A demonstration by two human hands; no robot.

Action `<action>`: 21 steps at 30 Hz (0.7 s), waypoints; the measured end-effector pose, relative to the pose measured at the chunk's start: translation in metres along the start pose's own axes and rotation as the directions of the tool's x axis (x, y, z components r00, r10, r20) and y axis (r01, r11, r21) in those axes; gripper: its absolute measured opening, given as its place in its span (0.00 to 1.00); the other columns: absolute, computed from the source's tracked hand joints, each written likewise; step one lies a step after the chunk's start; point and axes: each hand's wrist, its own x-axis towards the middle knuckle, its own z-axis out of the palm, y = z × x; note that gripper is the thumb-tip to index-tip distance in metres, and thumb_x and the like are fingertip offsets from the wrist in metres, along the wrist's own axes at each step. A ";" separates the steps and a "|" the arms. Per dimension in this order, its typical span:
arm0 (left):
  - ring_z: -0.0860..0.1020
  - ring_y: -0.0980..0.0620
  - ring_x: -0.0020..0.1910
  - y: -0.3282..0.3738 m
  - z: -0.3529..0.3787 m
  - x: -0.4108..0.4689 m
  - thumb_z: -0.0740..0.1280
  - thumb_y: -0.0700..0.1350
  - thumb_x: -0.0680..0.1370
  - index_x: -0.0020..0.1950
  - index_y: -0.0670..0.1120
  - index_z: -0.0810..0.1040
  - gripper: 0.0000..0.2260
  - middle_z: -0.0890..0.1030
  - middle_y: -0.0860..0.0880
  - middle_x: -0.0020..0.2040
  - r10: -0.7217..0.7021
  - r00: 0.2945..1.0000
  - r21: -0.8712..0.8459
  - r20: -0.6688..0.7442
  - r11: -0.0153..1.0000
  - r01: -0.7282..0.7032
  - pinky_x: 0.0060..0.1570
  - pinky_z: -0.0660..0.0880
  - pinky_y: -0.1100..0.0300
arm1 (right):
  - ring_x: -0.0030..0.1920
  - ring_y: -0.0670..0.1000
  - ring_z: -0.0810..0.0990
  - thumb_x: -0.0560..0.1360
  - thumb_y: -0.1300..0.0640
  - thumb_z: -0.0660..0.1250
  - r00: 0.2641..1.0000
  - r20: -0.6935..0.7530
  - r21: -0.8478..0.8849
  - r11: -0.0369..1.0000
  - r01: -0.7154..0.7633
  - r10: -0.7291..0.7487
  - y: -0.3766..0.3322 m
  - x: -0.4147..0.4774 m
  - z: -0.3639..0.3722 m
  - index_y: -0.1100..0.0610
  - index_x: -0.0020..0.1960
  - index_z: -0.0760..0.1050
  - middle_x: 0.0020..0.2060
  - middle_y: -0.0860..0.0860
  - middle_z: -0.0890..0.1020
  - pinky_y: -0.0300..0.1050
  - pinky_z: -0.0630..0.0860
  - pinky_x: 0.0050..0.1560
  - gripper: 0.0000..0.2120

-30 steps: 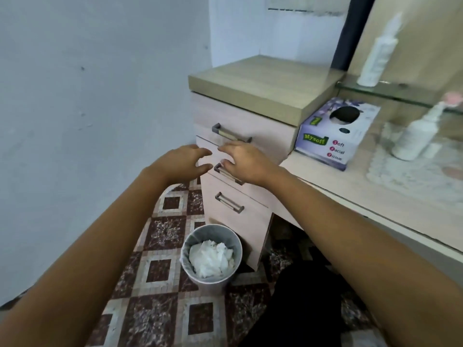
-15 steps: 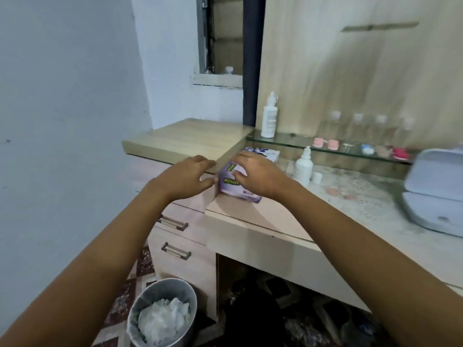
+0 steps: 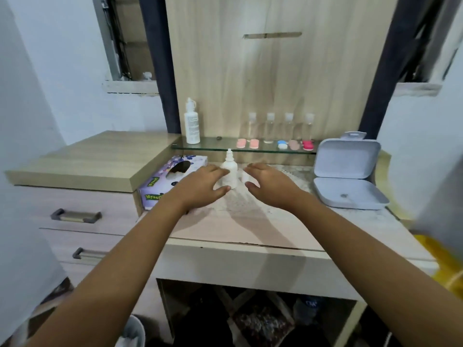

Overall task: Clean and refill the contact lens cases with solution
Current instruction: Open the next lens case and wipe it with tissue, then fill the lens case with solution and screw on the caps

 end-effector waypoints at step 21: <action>0.71 0.49 0.64 0.023 0.103 0.079 0.61 0.54 0.78 0.70 0.48 0.68 0.22 0.72 0.48 0.65 0.070 0.990 -0.141 0.120 0.989 -0.053 0.61 0.69 0.54 | 0.60 0.56 0.73 0.76 0.54 0.61 0.957 0.038 0.066 0.955 -0.289 0.287 0.093 -0.020 0.047 0.57 0.65 0.72 0.60 0.56 0.76 0.46 0.69 0.57 0.18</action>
